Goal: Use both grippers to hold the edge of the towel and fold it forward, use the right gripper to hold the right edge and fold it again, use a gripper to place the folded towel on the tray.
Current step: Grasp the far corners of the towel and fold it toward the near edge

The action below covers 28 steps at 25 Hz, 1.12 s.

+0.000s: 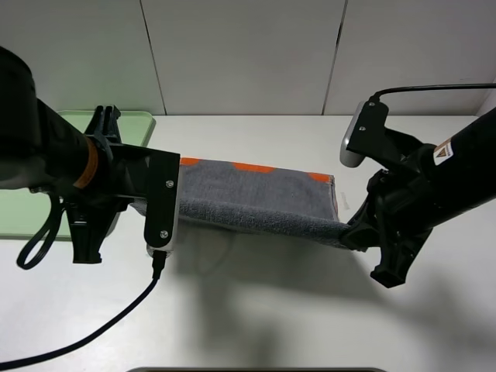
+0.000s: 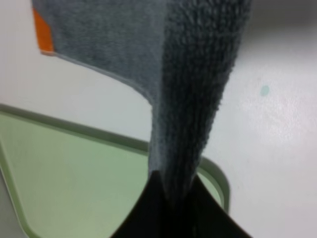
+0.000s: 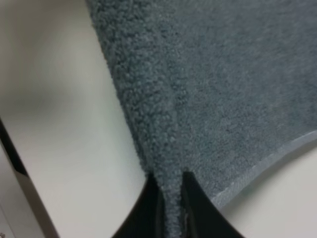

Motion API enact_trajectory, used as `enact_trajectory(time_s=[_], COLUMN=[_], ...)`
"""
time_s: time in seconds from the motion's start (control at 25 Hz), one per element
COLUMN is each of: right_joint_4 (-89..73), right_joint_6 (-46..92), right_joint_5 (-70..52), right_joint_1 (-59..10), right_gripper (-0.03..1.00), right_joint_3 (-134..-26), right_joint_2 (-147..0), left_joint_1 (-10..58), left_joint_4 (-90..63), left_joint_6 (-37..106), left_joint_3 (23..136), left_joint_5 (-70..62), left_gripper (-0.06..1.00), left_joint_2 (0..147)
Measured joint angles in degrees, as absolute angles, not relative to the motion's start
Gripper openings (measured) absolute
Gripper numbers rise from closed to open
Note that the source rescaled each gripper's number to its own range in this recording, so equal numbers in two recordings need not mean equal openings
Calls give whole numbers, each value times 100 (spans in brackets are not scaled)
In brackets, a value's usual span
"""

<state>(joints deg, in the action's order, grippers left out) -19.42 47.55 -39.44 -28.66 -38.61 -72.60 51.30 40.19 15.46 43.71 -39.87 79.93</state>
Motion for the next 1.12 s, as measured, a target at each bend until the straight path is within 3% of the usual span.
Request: enact_trajectory(time_s=[0.6, 1.12], right_joint_4=[-2028, -1674], right_joint_6=[4358, 3866], right_joint_5=[-4436, -3897], right_joint_1=[-2884, -2884], right_gripper=[0, 0], right_joint_3=[-3861, -3861], right_joint_2=[-6472, -6654], left_joint_1=[5180, 5111], left_joint_4=[3302, 3331], left_joint_6=[1324, 1417], left_joint_3=[4931, 5110], left_joint_5=[-4873, -4916], left_gripper=[0, 0], left_joint_2=[7763, 8290])
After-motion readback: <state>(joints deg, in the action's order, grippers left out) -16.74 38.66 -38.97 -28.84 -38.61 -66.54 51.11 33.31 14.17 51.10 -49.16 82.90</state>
